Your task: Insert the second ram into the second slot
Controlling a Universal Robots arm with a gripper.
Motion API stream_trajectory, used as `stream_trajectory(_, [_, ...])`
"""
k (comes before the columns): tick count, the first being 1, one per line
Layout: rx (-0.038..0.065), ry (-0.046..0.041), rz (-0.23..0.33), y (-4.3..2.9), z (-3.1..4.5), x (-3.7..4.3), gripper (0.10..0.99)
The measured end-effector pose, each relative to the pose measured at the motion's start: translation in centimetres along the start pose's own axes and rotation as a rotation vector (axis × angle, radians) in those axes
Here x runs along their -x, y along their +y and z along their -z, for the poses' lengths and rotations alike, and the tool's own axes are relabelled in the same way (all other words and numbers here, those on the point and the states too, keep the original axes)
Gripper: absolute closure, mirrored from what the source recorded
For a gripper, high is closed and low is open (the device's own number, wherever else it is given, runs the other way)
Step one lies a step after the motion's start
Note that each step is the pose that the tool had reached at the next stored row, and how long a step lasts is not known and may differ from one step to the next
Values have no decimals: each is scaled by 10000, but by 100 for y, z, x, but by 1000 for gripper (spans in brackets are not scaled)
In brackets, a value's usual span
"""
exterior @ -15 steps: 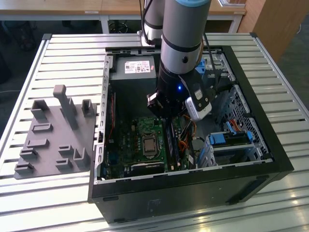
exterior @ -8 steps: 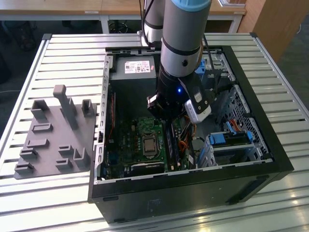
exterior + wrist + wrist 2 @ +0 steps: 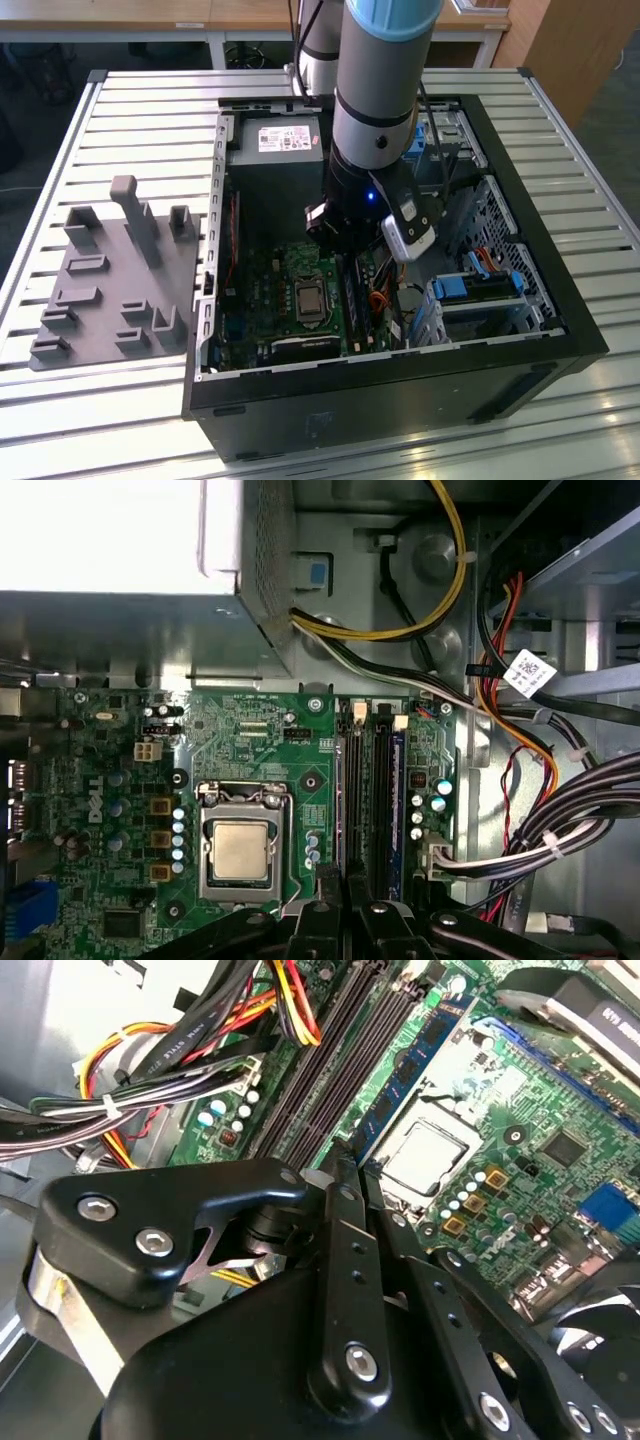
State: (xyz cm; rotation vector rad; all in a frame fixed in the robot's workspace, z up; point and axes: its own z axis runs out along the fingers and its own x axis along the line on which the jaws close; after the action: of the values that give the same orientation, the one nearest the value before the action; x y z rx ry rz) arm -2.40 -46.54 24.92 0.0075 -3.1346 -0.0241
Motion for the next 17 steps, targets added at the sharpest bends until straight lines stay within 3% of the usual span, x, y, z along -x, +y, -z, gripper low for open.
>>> stream_trajectory(4, [4, -5, -267, 0, -31, 11, 949])
stream_trajectory(17, [-16, -5, -281, -13, -125, 38, 949])
